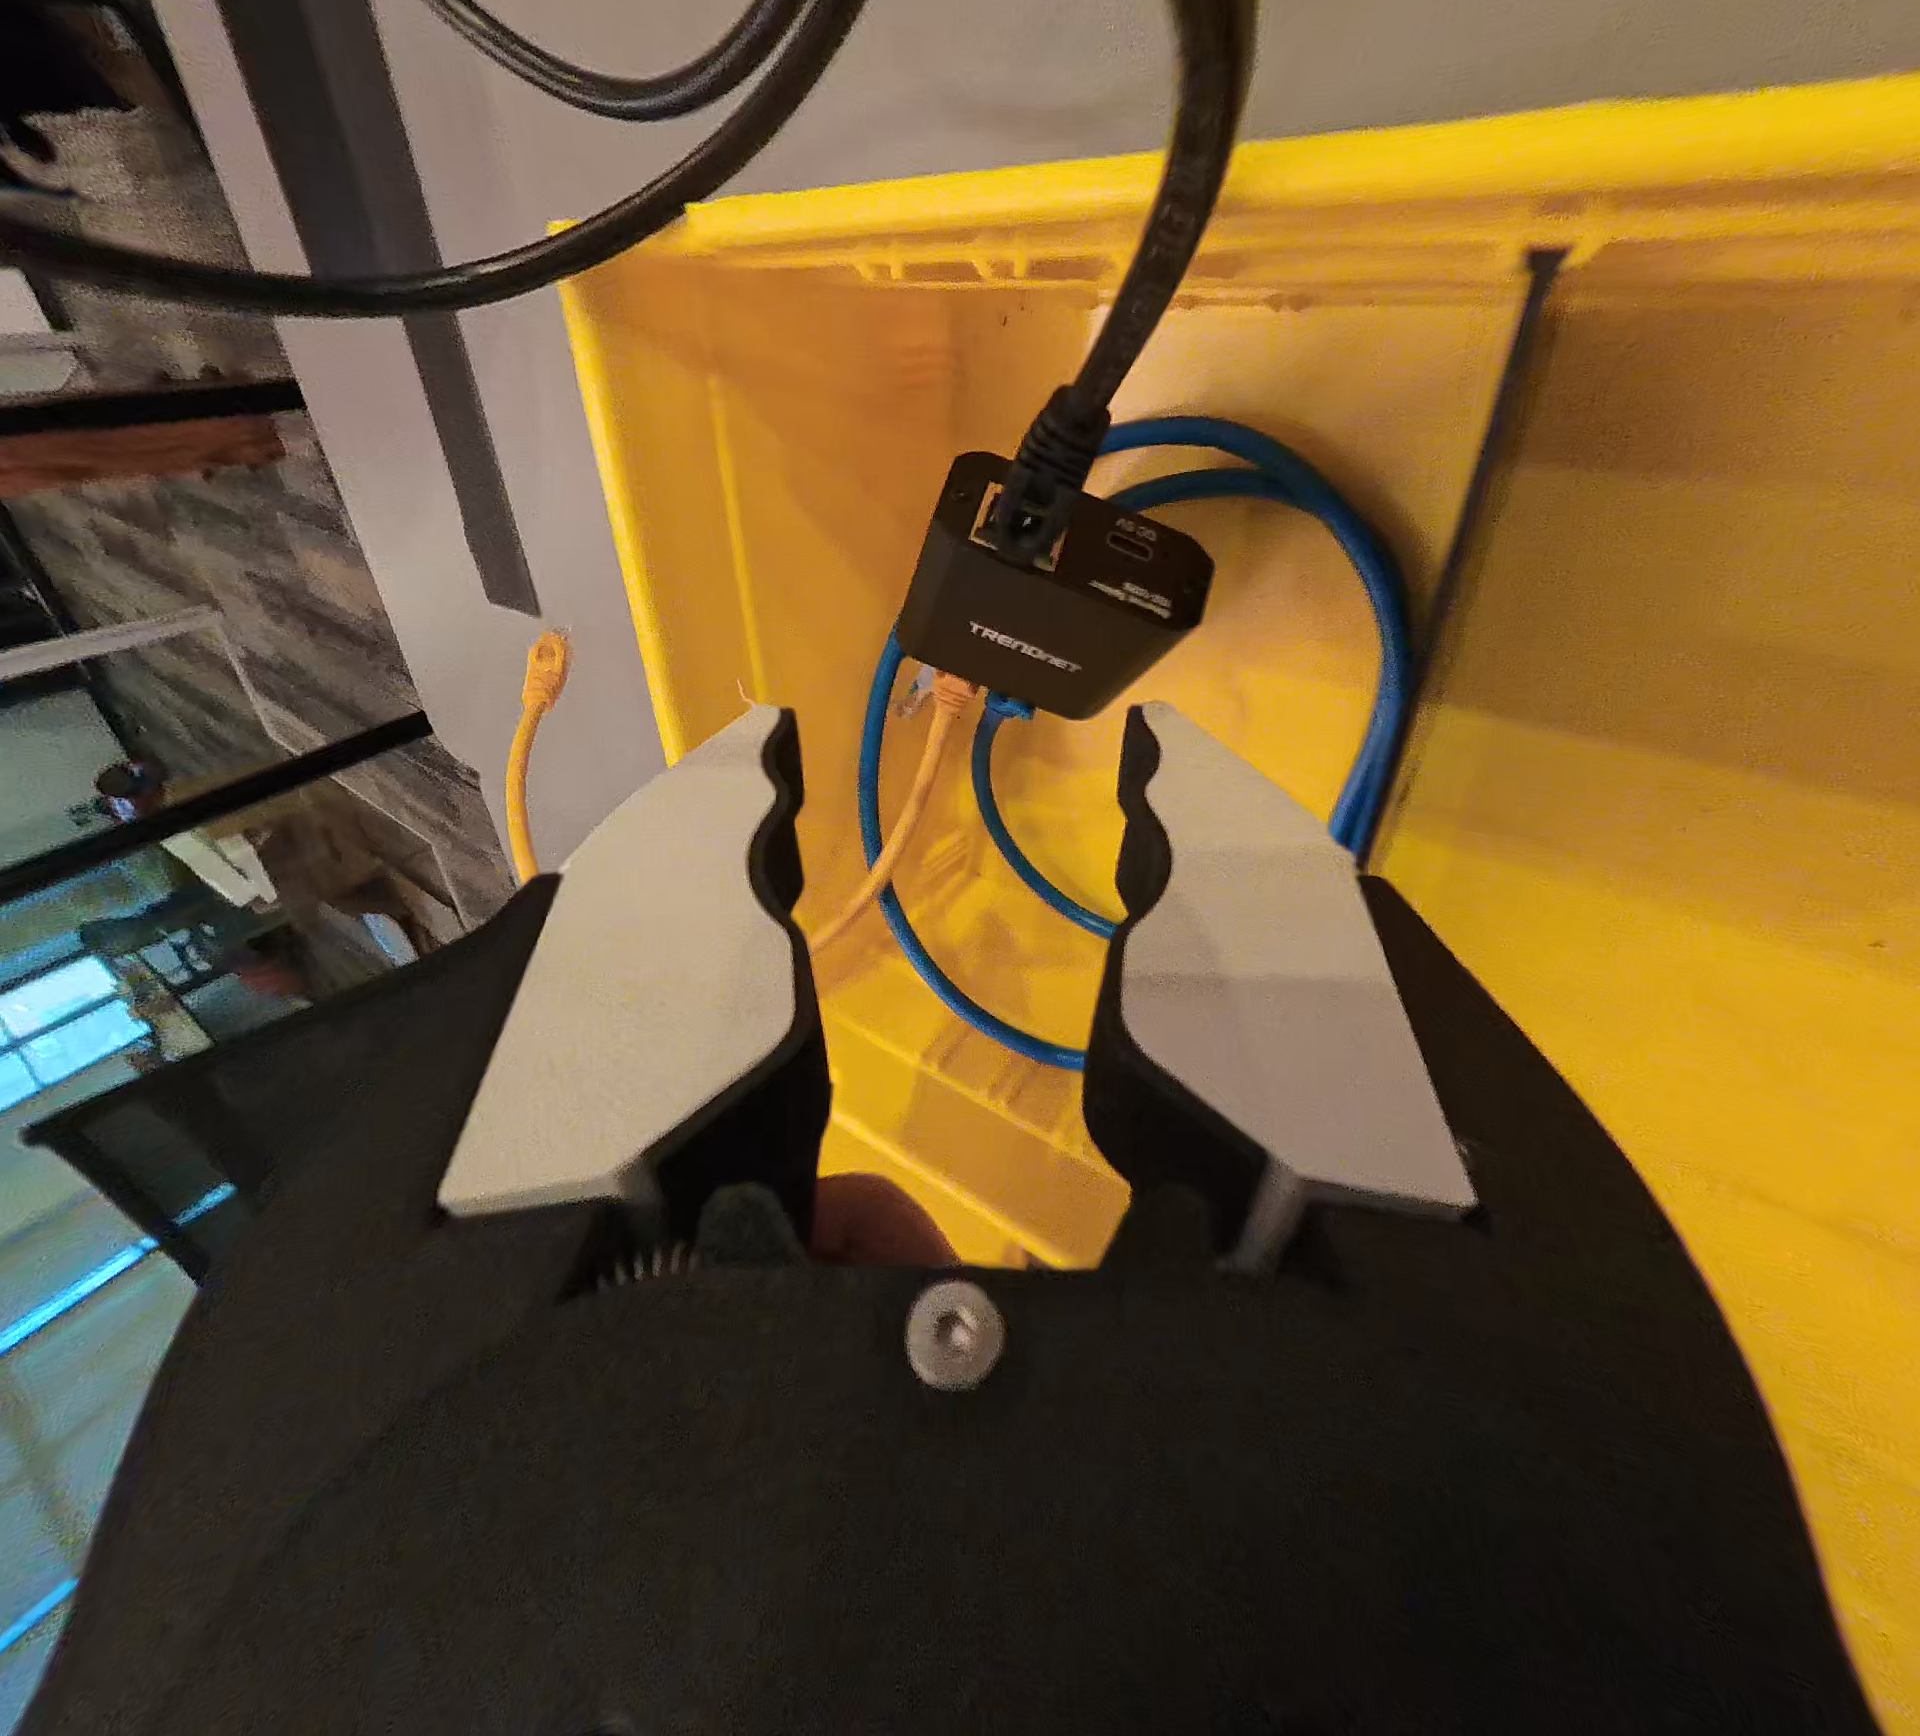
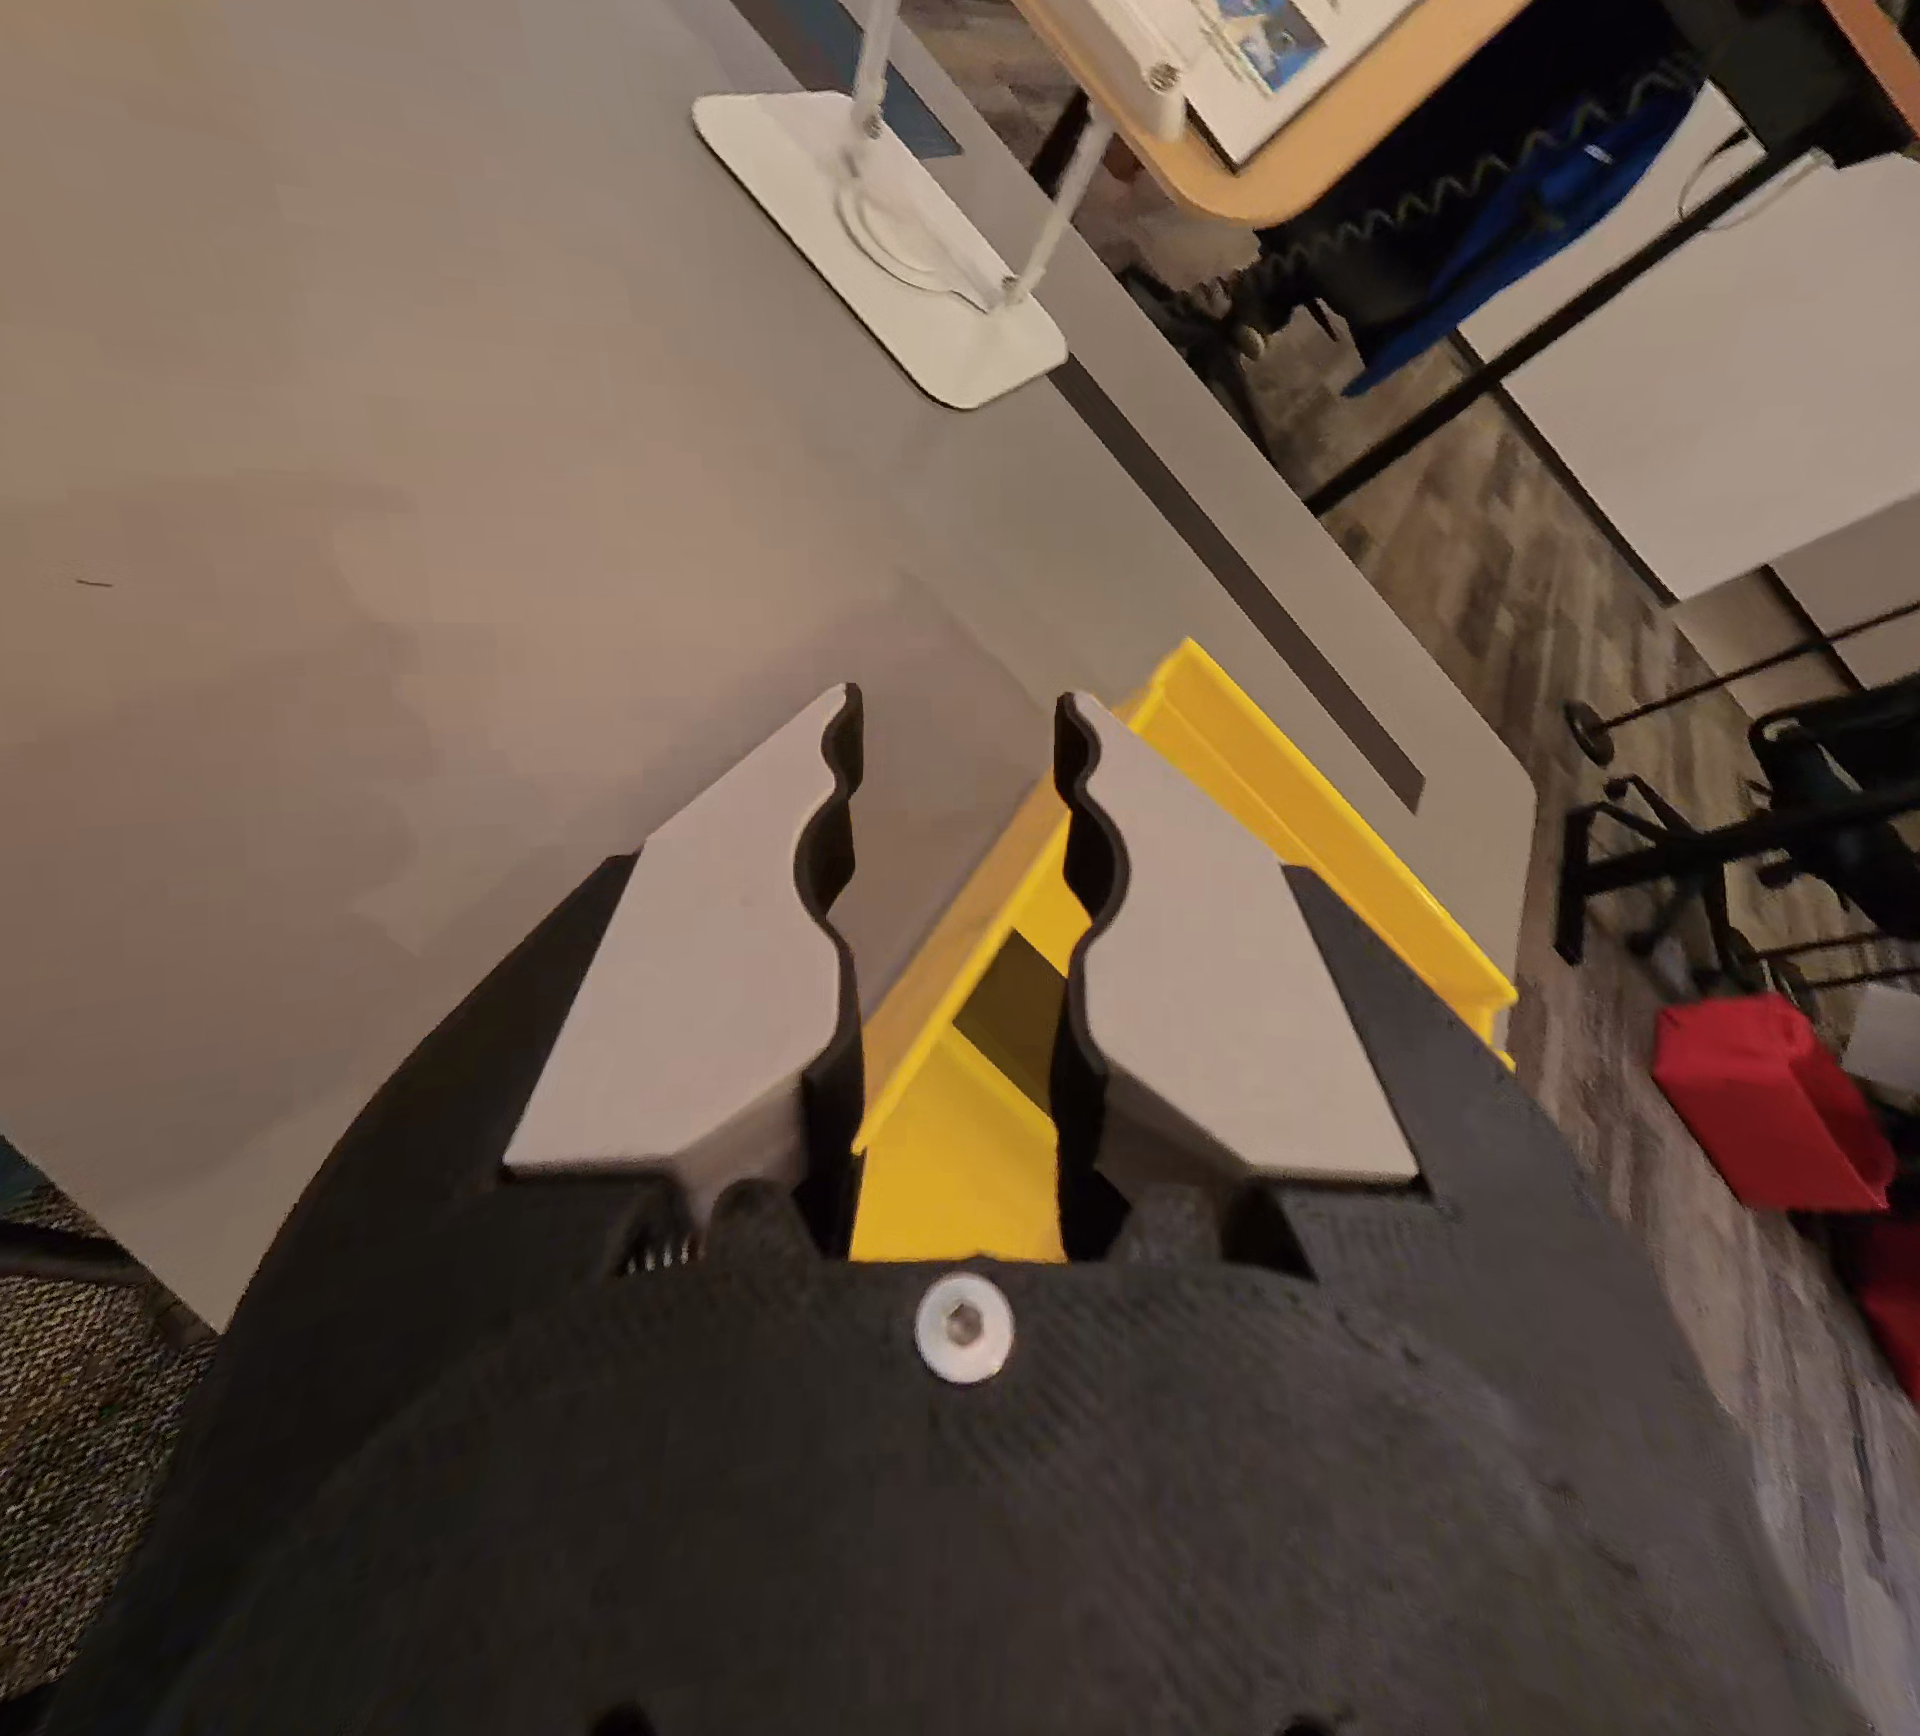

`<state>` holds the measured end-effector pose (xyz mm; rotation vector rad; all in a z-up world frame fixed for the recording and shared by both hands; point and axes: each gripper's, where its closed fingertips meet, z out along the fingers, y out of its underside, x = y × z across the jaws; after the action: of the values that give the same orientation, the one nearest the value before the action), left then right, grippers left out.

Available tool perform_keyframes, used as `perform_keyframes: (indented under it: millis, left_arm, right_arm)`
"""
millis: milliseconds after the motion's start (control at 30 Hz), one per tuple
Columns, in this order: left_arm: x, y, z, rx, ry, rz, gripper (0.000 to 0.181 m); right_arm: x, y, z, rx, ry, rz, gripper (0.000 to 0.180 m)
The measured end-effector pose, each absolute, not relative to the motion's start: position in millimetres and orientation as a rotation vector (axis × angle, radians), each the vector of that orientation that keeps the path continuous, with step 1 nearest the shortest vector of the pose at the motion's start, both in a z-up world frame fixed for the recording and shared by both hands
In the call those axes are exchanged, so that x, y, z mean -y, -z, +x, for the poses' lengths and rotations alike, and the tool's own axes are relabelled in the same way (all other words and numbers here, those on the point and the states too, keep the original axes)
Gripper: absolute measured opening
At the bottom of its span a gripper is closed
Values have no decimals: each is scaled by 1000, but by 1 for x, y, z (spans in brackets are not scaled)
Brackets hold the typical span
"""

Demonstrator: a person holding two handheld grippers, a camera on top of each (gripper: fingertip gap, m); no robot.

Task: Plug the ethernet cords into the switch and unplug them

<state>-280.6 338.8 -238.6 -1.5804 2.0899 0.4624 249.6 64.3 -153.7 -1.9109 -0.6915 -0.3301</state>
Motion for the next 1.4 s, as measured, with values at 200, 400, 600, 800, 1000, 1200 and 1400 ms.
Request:
perform_keyframes:
  millis: [200, 400, 600, 800, 1000, 1200, 1400]
  left_arm:
    - [-342, 272, -274, -2297, -374, -1565, 60]
    - [-341, 287, -263, -2318, -236, -1570, 71]
    - [-344, 302, -262, -2301, -229, -1571, 68]
    - [-348, 284, -260, -2227, -271, -1542, 66]
    - [-349, 227, -255, -2099, -267, -1510, 66]
    - [-345, 143, -254, -1930, -273, -1437, 66]
    - [-339, 50, -254, -1791, -353, -1353, 65]
  right_arm:
    - [-66, 161, 228, 736, 278, -1889, 33]
    - [-70, 164, 217, 725, 207, -1883, 30]
    - [-75, 170, 207, 744, 189, -1889, 29]
    - [-77, 178, 197, 770, 170, -1892, 28]
    - [-77, 179, 191, 798, 171, -1886, 28]
    - [-79, 175, 187, 805, 170, -1867, 27]
    - [-80, 173, 179, 825, 163, -1849, 27]
